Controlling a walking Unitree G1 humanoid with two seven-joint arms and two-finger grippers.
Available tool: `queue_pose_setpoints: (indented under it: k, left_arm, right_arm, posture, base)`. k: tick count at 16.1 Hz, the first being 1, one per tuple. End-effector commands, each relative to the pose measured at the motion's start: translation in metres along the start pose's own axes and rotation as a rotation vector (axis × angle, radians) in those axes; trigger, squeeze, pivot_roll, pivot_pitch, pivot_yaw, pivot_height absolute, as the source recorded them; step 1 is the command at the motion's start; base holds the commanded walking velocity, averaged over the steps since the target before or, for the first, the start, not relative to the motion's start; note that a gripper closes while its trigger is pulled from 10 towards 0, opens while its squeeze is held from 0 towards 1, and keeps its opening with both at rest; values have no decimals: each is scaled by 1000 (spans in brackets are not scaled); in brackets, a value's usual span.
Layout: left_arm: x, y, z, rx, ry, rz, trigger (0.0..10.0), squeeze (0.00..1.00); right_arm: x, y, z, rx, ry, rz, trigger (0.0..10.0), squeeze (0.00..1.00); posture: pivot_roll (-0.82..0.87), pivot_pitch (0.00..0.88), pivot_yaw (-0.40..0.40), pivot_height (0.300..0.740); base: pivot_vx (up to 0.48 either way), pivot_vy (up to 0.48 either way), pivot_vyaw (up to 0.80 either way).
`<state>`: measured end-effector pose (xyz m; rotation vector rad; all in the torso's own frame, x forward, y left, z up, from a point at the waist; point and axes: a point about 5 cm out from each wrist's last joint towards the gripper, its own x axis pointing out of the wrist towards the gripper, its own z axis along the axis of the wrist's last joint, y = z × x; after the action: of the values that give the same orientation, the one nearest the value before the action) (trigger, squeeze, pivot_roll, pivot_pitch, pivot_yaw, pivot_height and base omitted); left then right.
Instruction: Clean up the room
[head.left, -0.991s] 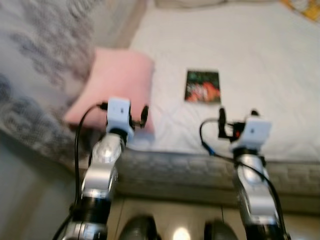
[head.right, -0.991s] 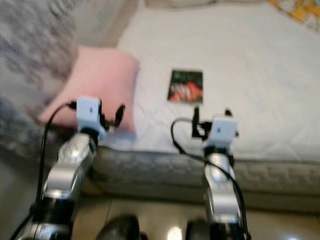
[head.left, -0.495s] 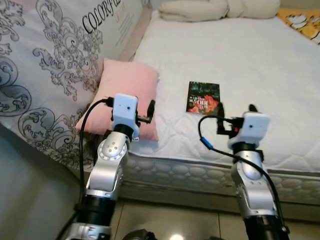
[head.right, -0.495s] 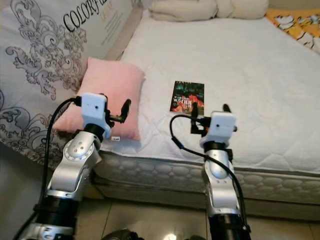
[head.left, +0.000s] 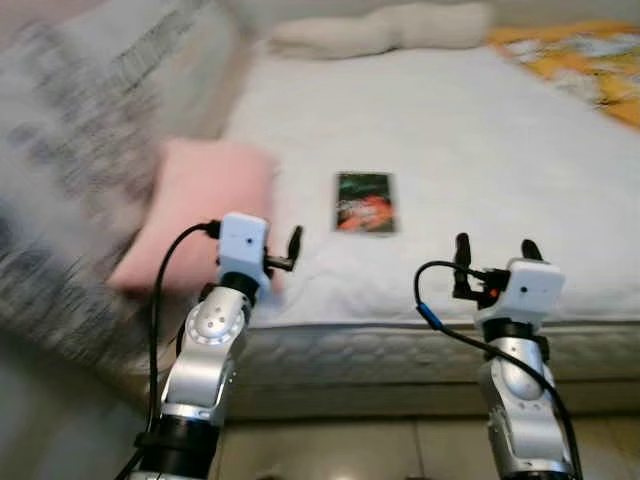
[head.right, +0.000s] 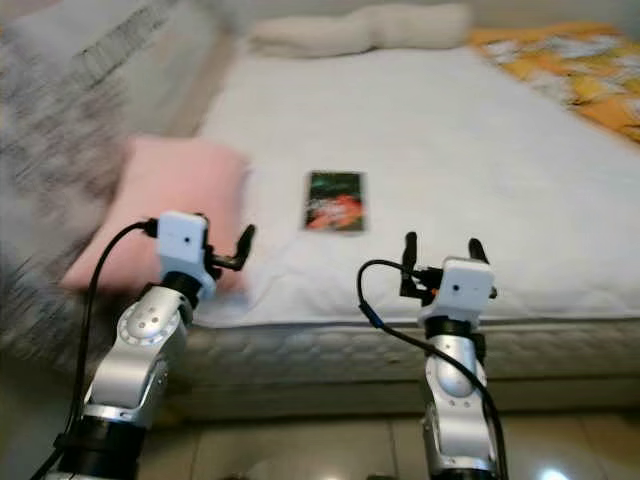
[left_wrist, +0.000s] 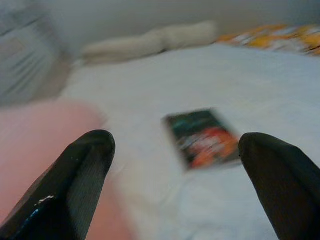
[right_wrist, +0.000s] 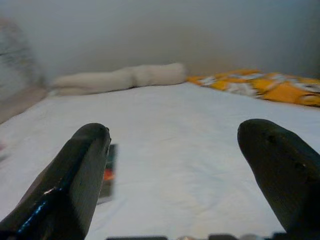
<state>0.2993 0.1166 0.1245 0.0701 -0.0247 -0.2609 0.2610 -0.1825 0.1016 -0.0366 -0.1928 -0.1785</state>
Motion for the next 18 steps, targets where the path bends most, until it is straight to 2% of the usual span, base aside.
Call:
queue_pose_setpoints:
  k: [1,7,10,14,15,18]
  left_arm:
    - [4,-4,11,25,-51,-28,10000,0]
    - [5,-9,13,17,-55,-58,10000,0]
    - [9,-8,15,9,-52,-45,10000,0]
    - [13,-13,24,22,-78,-70,10000,0]
    - [26,-8,29,-13,-47,-66,10000,0]
    - [30,-6,33,-5,-35,-68,10000,0]
  right_arm:
    - [6,0,6,-5,-34,-12,10000,169]
    - [21,3,11,-17,-57,-2,10000,157]
    - [19,10,9,-13,-54,22,10000,153]
    - [16,11,8,-12,-50,30,10000,161]
    - [15,12,7,-12,-48,31,10000,161]
    - [11,13,7,-18,-50,36,10000,153]
  posture:
    - [-104,0,85,740]
    - [-104,0,90,740]
    - [-102,0,89,740]
    - [-108,0,92,740]
    - [-118,0,98,740]
    - [-132,0,113,740]
  base:
    - [458,0,0]
    - [459,0,0]
    - [480,0,0]
    - [480,0,0]
    - [0,0,0]
    - [0,0,0]
